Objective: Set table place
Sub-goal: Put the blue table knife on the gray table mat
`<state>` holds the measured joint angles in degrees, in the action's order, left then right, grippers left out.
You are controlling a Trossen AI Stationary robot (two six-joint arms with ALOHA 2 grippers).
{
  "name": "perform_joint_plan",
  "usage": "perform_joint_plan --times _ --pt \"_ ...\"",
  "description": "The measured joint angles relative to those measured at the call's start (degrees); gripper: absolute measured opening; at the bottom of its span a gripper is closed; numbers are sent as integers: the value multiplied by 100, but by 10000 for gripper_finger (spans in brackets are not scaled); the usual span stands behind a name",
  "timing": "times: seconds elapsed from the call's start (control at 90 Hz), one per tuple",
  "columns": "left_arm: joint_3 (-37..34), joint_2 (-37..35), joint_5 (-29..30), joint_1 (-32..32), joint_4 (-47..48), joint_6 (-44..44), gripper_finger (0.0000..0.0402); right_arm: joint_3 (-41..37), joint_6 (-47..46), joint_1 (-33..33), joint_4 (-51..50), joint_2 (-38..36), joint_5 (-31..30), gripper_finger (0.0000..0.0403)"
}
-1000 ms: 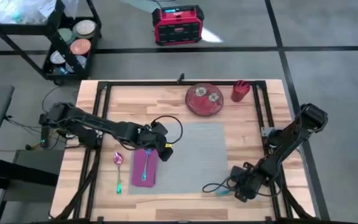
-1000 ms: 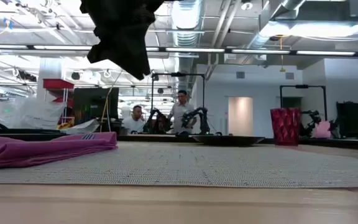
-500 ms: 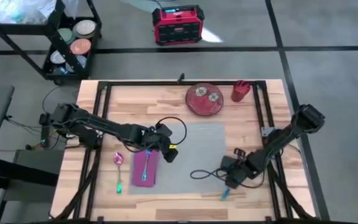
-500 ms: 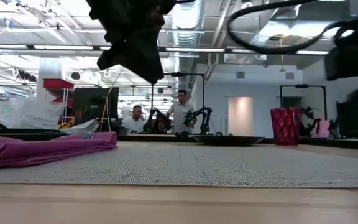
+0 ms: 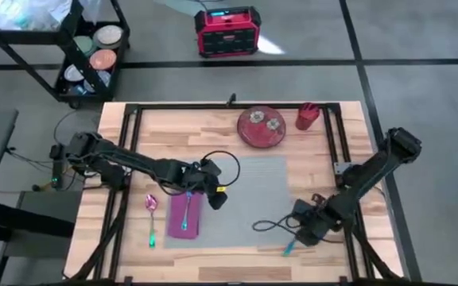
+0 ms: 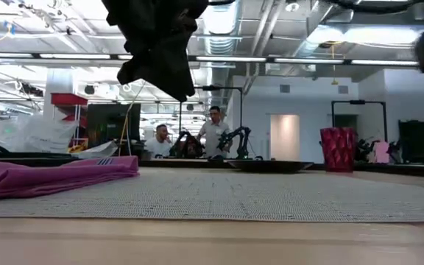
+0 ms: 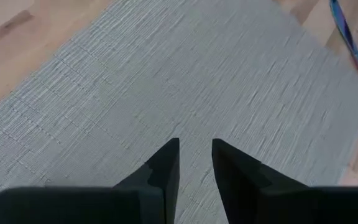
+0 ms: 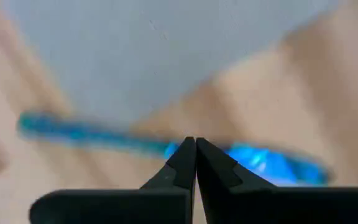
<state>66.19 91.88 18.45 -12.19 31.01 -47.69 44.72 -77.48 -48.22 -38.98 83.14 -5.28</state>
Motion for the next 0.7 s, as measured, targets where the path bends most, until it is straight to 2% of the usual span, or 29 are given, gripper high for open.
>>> perform_joint_plan --times 0.1,0.2,0.389,0.7 --pt "1 0 -1 0 14 150 79 -33 -108 -350 131 328 419 0" --pt "1 0 0 2 56 156 79 -32 -40 -469 446 677 518 0" --pt "1 0 33 4 110 124 79 33 720 -241 872 1245 1017 1" --pt "3 0 28 42 176 114 79 -181 1452 187 914 1053 918 0"
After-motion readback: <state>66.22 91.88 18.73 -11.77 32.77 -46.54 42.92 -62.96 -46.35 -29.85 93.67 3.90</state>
